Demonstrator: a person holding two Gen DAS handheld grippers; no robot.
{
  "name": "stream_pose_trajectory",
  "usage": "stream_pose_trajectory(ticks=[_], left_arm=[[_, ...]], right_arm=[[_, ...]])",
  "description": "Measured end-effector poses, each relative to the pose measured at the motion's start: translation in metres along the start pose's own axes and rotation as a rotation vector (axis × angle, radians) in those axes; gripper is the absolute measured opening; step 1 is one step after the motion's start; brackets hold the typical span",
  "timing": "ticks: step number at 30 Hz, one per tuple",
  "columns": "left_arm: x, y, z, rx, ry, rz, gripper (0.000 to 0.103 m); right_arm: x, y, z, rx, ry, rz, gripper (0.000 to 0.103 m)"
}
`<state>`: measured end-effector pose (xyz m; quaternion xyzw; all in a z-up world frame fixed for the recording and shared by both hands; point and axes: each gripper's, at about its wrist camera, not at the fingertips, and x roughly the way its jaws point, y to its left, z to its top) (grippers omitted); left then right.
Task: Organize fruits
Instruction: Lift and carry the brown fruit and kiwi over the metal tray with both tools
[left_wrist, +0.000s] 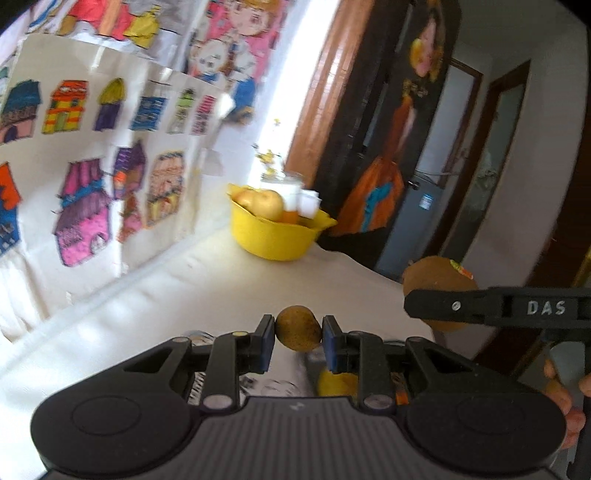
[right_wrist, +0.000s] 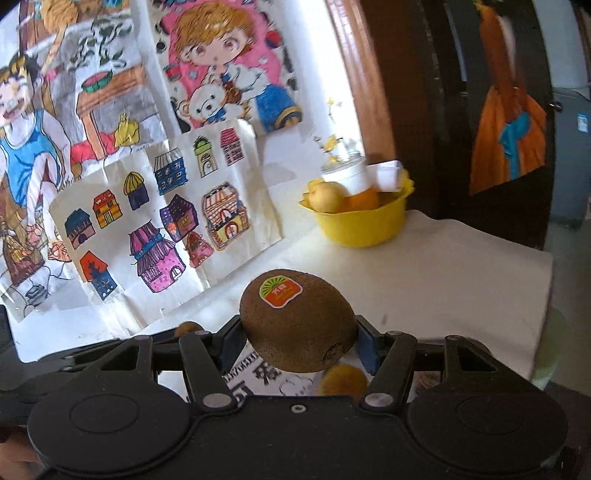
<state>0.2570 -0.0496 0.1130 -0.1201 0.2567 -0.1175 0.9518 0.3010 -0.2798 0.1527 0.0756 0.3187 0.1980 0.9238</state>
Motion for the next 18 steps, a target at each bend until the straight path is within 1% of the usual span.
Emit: stream_pose_trajectory(ticks=[3, 6, 8, 13, 18], left_arm=[[0.003, -0.013, -0.011, 0.006, 0.027, -0.033, 0.03], [0.011, -0.021, -0.022, -0.022, 0.075, -0.069, 0.03], [0.017, -0.025, -0.029, -0.025, 0.096, -0.079, 0.03], [0.026, -0.037, -0.044, -0.005, 0.135, -0.11, 0.03], [0.038, -0.047, -0.05, 0.033, 0.174, -0.143, 0.03]], right_arm=[[-0.02, -0.009, -0.011, 0.011, 0.001, -0.011, 0.063], [-0.037, -0.02, -0.024, 0.035, 0.004, -0.018, 0.063], [-0.048, -0.027, -0.033, 0.04, 0.006, -0.029, 0.063], [-0.068, -0.046, -0.063, 0.021, 0.0, -0.079, 0.063], [-0.075, -0.058, -0.1, -0.02, -0.014, -0.127, 0.063]])
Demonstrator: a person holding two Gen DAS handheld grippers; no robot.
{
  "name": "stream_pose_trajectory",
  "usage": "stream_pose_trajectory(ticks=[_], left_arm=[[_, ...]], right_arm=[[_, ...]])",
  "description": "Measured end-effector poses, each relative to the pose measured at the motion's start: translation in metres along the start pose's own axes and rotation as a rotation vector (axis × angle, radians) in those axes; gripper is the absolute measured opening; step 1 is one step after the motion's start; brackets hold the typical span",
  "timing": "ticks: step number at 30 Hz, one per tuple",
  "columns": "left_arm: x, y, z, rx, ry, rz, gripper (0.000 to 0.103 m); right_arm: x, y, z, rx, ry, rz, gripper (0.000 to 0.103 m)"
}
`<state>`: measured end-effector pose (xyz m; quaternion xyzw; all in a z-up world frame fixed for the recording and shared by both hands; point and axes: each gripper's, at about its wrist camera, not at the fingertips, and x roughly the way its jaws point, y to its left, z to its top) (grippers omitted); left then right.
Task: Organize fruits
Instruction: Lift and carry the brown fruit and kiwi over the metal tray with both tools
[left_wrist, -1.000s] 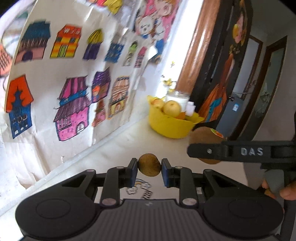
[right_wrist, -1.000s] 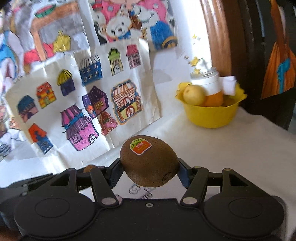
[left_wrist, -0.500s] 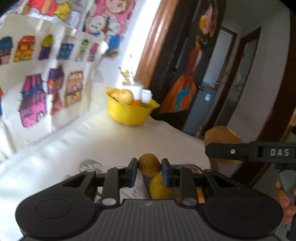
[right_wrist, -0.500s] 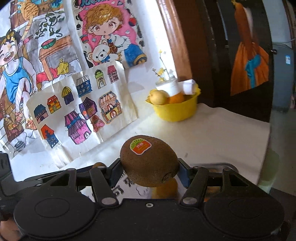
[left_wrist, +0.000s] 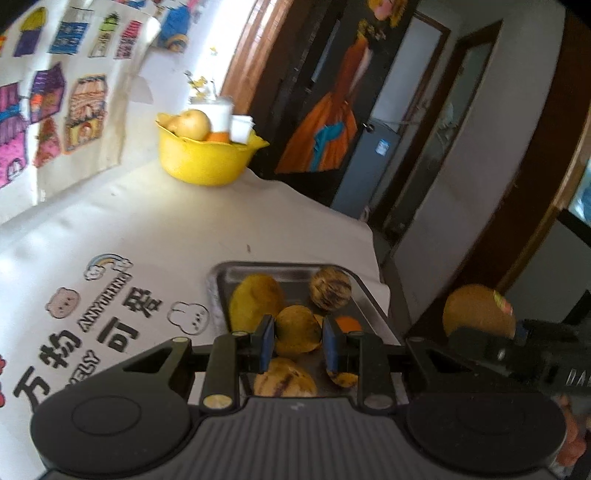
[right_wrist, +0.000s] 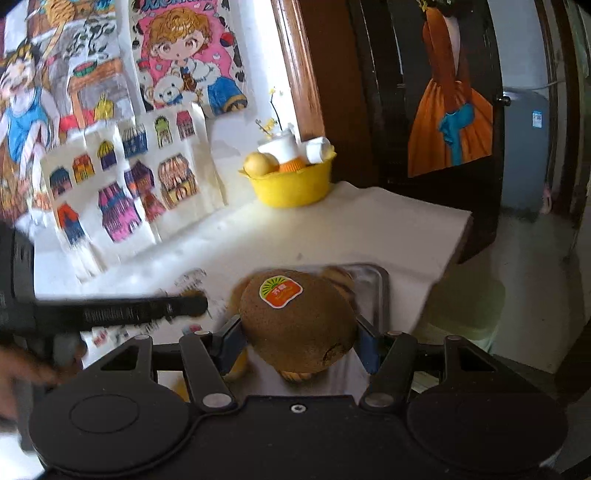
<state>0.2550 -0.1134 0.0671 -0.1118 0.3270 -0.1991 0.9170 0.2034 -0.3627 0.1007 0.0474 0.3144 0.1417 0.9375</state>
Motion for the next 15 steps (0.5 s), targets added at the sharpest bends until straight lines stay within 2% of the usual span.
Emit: stream_pose_trajectory(ticks=[8, 15], left_arm=[[0.017, -0.024, -0.009, 0.165, 0.074, -0.042, 0.03], [0.03, -0.044, -0.015, 0.292, 0.119, -0.057, 0.03]], right_arm=[[0.003, -0.004, -0.058, -0.069, -0.021, -0.013, 0.063], [0.008, 0.003, -0.083, -0.128, -0.031, -0.03, 0.063]])
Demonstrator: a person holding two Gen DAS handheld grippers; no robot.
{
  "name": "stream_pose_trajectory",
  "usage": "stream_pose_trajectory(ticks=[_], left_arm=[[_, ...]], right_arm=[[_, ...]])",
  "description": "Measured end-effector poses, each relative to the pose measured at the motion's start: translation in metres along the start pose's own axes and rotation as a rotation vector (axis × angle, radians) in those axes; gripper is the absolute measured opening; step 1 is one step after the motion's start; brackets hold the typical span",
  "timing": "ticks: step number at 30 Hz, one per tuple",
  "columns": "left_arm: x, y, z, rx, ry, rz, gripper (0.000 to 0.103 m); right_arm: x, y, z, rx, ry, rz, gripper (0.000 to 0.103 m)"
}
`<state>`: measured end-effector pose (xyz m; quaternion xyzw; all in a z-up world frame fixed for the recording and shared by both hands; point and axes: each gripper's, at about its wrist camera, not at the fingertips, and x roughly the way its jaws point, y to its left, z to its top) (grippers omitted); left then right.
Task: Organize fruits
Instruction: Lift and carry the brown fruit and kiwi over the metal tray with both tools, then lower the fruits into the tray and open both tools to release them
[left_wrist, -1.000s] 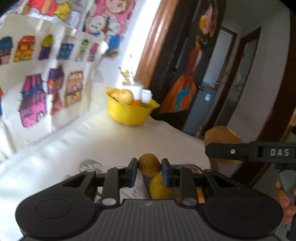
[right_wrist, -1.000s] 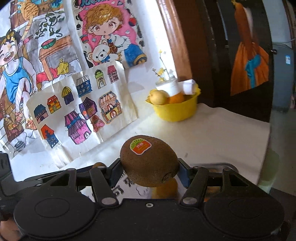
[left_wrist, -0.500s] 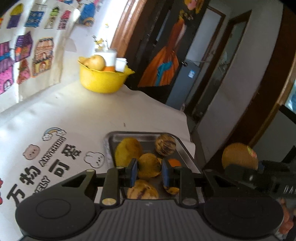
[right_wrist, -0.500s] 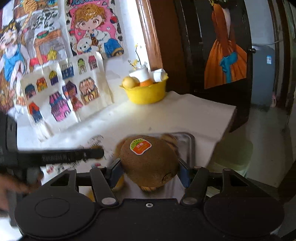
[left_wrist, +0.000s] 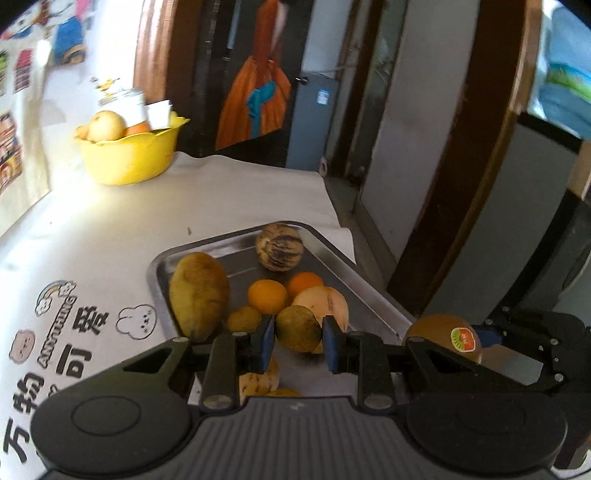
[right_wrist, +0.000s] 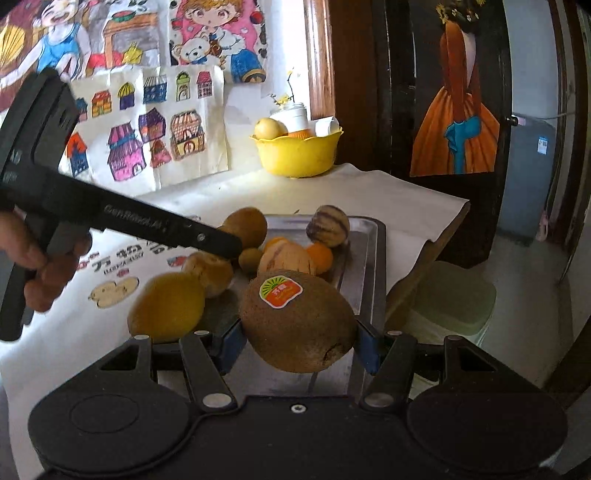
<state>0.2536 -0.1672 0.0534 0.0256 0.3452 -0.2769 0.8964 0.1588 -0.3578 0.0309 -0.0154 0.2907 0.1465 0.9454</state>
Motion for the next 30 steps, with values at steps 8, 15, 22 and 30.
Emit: stream_pose_trajectory(ticks=[8, 15, 22, 30], left_arm=[[0.015, -0.025, -0.004, 0.159, 0.082, -0.037, 0.03], [0.029, -0.03, -0.006, 0.195, 0.152, 0.002, 0.03], [0.037, -0.027, -0.006, 0.199, 0.194, 0.044, 0.03], [0.038, -0.029, -0.006, 0.209, 0.2, 0.059, 0.03]], right_arm=[[-0.001, 0.008, -0.017, -0.053, -0.035, -0.034, 0.063], [-0.001, 0.014, -0.027, -0.125, -0.029, -0.066, 0.063], [0.004, 0.017, -0.031, -0.118, -0.031, -0.07, 0.064], [0.007, 0.021, -0.036, -0.11, -0.049, -0.086, 0.064]])
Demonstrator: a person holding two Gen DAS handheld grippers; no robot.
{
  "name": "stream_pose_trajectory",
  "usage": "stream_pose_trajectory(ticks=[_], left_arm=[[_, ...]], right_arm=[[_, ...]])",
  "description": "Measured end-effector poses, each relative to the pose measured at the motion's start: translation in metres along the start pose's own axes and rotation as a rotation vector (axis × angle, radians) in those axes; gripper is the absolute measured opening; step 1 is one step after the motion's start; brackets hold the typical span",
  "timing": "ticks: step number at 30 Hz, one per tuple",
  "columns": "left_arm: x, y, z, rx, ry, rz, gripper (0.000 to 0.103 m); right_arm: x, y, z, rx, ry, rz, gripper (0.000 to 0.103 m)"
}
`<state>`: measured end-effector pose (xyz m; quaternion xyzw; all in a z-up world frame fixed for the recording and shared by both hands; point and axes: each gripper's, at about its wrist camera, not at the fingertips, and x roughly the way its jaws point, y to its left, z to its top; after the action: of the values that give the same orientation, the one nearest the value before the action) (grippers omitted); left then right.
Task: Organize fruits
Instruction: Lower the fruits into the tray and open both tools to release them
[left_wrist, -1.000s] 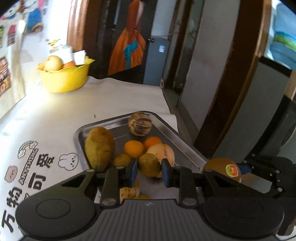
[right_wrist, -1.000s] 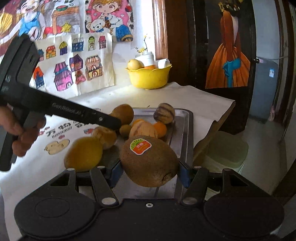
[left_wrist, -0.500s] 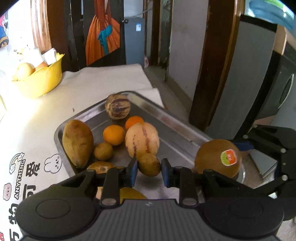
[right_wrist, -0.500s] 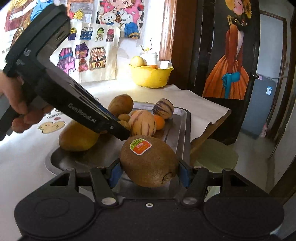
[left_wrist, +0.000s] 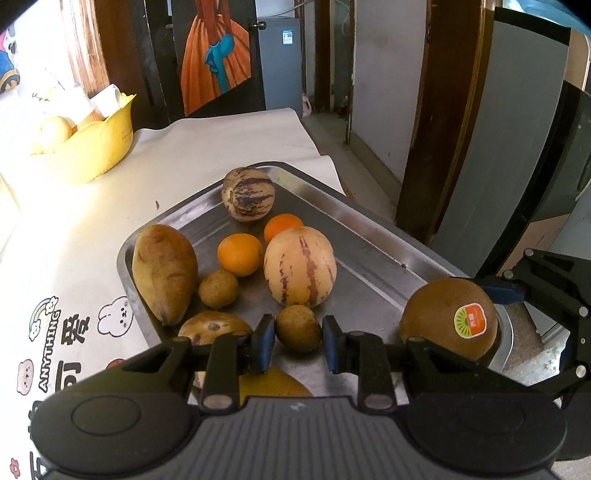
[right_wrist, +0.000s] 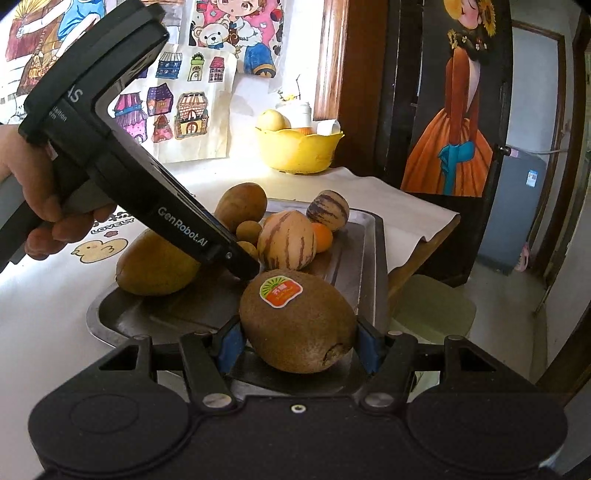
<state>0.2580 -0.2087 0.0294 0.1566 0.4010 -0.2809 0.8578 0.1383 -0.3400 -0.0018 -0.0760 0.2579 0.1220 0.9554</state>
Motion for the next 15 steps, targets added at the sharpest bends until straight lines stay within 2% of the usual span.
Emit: stream_pose_trajectory(ticks=[8, 15], left_arm=[[0.0018, -0.0045, 0.0019, 0.058, 0.015, 0.034, 0.032], [0.0017, -0.007, 0.0011, 0.066, 0.017, 0.038, 0.035]], right_arm=[[-0.0017, 0.0038, -0.0048, -0.018, -0.016, -0.018, 0.064], [-0.0034, 0.0077, -0.0072, -0.023, -0.025, -0.035, 0.065]])
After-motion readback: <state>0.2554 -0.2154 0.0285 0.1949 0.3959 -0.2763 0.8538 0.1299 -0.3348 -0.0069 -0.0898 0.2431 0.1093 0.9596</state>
